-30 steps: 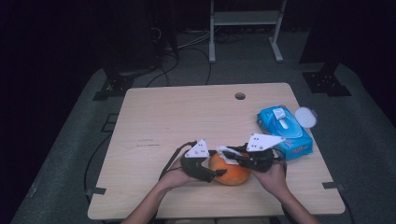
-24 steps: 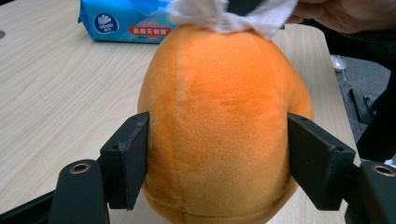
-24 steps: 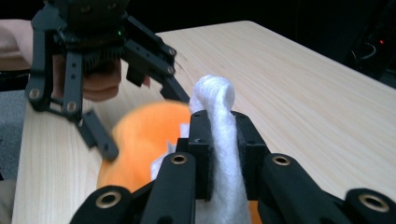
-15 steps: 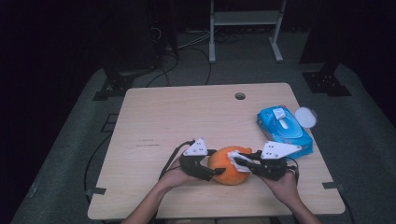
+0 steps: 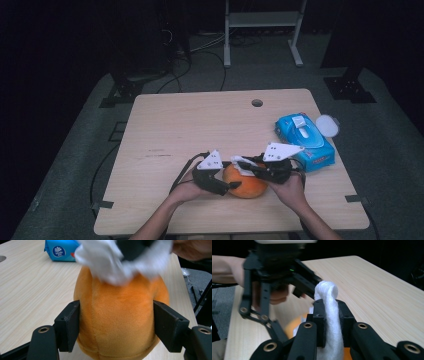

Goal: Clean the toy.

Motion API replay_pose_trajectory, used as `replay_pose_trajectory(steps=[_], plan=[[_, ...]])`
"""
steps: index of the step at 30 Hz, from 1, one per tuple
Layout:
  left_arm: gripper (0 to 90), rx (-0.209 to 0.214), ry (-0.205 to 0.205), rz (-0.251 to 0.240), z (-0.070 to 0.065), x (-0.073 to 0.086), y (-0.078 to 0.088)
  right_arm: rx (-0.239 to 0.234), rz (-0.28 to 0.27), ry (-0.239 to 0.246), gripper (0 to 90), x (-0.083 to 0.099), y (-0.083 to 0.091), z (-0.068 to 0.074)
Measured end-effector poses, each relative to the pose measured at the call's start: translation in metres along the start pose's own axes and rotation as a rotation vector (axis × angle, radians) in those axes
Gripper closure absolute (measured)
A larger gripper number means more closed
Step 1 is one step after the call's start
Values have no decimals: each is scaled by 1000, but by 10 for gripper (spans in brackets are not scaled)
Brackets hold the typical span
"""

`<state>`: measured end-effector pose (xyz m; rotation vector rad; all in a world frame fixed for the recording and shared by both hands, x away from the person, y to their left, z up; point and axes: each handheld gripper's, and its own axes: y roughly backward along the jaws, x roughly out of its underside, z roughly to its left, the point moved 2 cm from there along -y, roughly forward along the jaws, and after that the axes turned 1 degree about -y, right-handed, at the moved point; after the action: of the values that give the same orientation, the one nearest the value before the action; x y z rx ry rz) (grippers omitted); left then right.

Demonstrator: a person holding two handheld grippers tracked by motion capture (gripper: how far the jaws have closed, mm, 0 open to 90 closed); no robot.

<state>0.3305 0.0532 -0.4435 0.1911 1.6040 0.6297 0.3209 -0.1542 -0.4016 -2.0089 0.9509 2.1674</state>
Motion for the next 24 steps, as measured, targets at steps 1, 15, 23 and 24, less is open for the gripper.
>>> replay_pose_trajectory(steps=[1, 15, 23, 24], plan=[[284, 3, 8, -1, 1, 1, 1, 4, -2, -9, 792, 2, 2, -3], [132, 78, 54, -54, 5, 2, 3, 31, -11, -59, 791, 29, 30, -13], [234, 71, 37, -54, 1, -4, 0, 19, -9, -28, 791, 24, 27, -4], [246, 67, 32, -50, 1, -4, 1, 12, -9, -16, 790, 21, 24, 0]])
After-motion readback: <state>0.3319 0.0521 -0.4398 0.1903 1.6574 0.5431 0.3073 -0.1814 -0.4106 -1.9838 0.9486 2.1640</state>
